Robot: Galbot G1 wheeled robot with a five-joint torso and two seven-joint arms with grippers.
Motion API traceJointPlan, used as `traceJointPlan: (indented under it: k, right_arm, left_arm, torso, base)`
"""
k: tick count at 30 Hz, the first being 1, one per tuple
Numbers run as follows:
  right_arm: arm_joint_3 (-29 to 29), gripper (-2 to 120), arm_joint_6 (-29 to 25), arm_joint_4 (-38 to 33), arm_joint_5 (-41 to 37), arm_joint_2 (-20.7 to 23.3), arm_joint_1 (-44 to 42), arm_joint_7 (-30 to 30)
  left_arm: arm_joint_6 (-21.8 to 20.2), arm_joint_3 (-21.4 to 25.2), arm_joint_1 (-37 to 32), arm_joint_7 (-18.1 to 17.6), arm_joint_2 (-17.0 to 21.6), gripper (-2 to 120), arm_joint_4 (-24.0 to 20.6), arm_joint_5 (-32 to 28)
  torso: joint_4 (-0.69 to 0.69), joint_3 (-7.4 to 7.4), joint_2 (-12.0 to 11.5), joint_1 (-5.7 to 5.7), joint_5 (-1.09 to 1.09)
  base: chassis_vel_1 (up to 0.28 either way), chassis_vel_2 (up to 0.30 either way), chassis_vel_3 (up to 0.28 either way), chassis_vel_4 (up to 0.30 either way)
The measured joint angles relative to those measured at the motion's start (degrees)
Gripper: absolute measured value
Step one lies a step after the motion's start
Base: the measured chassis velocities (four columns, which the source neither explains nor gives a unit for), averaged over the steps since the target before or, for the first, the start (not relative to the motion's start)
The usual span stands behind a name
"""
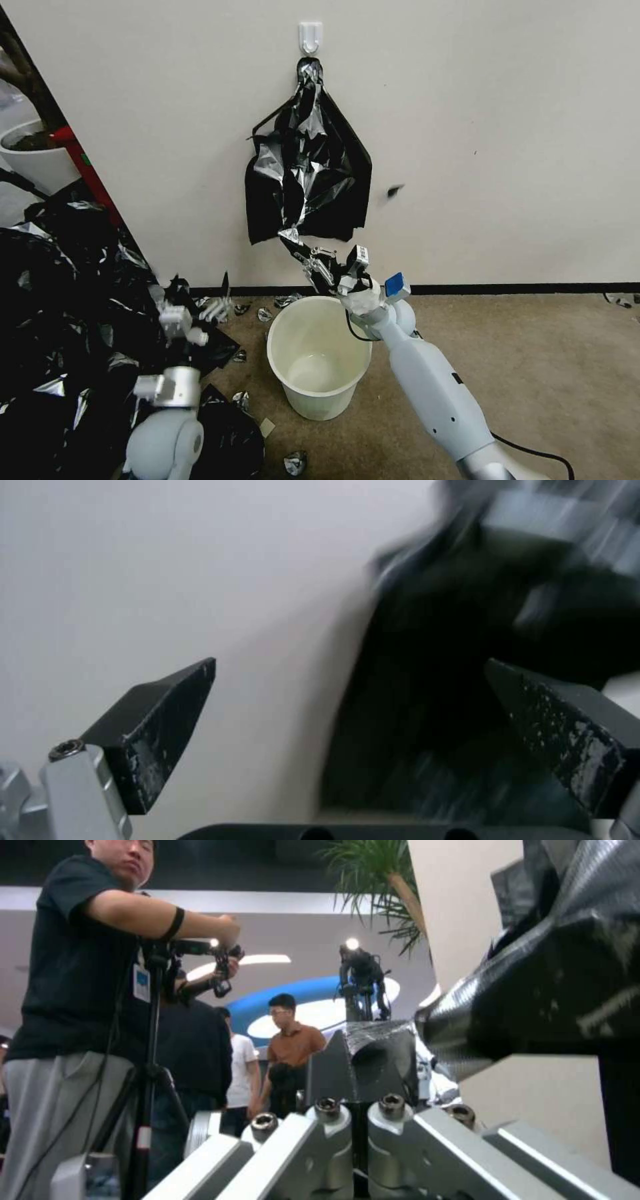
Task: Place a trash bag onto the trash bin.
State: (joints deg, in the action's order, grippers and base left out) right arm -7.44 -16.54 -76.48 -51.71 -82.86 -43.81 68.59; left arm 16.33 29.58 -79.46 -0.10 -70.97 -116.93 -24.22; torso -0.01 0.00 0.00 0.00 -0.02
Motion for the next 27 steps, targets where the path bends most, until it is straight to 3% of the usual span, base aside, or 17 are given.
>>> traceJointPlan:
  k: [1,3,4,7,8,10,14,20,27]
  right_arm:
    - [0.00,0,0.00,0.00,0.00,0.00,0.00,0.00]
    - [-0.05,0,-0.30,-0.25,0.17,0.05,0.57,-0.94]
    - [-0.05,0,-0.30,-0.25,0.17,0.05,0.57,-0.94]
    - [-0.04,0,-0.86,-0.40,0.30,-0.06,0.83,-2.31]
    - [-0.04,0,-0.86,-0.40,0.30,-0.06,0.83,-2.31]
    - [-0.02,0,-1.07,-0.37,0.48,-0.15,0.86,-2.74]
    - [0.02,0,-1.17,-0.40,0.62,-0.44,0.86,-2.92]
    - [0.05,0,-1.33,-0.51,1.25,-0.98,0.77,-3.18]
    - [-0.15,0,-1.54,-0.51,1.31,-1.13,0.71,-3.81]
  left_arm:
    - [0.00,0.00,0.00,0.00,0.00,100,0.00,0.00]
    - [-4.61,-2.52,6.16,0.15,9.98,100,-3.04,-10.55]
    - [-4.61,-2.52,6.16,0.15,9.98,100,-3.04,-10.55]
    - [-9.96,-4.42,11.20,-0.12,18.58,100,-4.62,-19.61]
    - [-9.96,-4.42,11.20,-0.12,18.58,100,-4.62,-19.61]
    - [-13.79,-6.08,15.35,-1.28,22.09,100,-4.41,-23.14]
    - [-16.57,-8.94,21.52,-2.13,23.72,100,-2.48,-24.77]
    - [-18.92,-14.64,30.18,-2.52,22.78,100,0.38,-25.76]
    - [-19.61,-17.78,32.25,-2.49,21.03,99,1.90,-23.41]
  torso:
    - [0.00,0.00,0.00,0.00,0.00]
    - [-0.01,0.00,0.00,0.00,0.02]
    - [-0.01,0.00,0.00,0.00,0.02]
    - [0.01,0.00,0.00,0.00,0.03]
    - [0.01,0.00,0.00,0.00,0.03]
    - [0.01,0.01,0.00,0.00,0.02]
    - [0.00,0.00,0.00,0.00,0.02]
    - [0.00,0.01,0.00,0.00,0.02]
    - [0.00,0.01,0.00,0.00,0.02]
  base:
    - [0.000,0.000,0.000,0.000]
    - [0.000,0.000,0.000,0.000]
    - [0.000,0.000,0.000,0.000]
    - [0.000,0.000,0.000,0.000]
    - [0.000,0.000,0.000,0.000]
    - [0.000,0.000,0.000,0.000]
    - [0.000,0.000,0.000,0.000]
    - [0.000,0.000,0.000,0.000]
    - [0.000,0.000,0.000,0.000]
